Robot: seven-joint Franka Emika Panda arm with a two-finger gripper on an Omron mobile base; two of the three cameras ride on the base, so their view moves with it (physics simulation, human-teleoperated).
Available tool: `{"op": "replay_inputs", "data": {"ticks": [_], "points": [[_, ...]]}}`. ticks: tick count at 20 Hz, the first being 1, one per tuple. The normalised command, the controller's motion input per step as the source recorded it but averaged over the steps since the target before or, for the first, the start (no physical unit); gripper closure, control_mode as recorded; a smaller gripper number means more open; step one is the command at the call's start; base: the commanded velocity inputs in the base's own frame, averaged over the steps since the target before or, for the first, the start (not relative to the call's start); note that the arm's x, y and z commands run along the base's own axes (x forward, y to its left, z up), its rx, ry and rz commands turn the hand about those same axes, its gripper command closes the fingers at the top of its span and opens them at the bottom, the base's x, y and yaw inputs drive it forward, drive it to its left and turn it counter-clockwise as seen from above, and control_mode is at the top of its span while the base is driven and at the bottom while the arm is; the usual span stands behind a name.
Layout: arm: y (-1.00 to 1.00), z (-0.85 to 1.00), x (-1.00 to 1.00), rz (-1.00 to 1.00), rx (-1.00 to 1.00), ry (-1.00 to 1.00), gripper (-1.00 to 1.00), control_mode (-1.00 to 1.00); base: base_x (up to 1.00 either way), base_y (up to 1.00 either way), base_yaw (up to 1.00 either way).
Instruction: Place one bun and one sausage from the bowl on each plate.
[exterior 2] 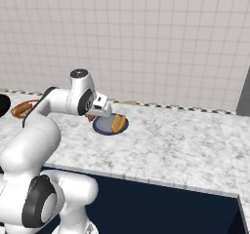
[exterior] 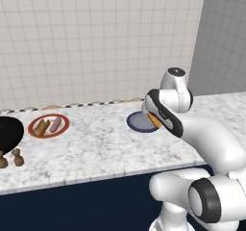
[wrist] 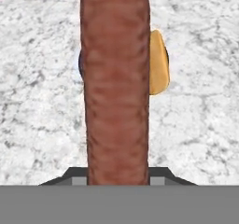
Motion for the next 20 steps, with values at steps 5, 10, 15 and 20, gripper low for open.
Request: {"op": "replay_inputs", "data": {"ticks": [5,10,15,20], "points": [[0.00,-0.08,0.26,0.00,0.00,0.00,1.00,-1.00,0.29,-0.01,0.00],[0.00,-0.33,0.80,0.00,0.00,0.00,1.00,-1.00,0.00,0.00,0.00],[0.01,-0.60,0.43,0.00,0.00,0.10,1.00,-1.00,0.00,0.00,0.00],[0.04,-0.50,0.33,0.00,0.00,0.10,1.00,-1.00,0.00,0.00,0.00]]}}
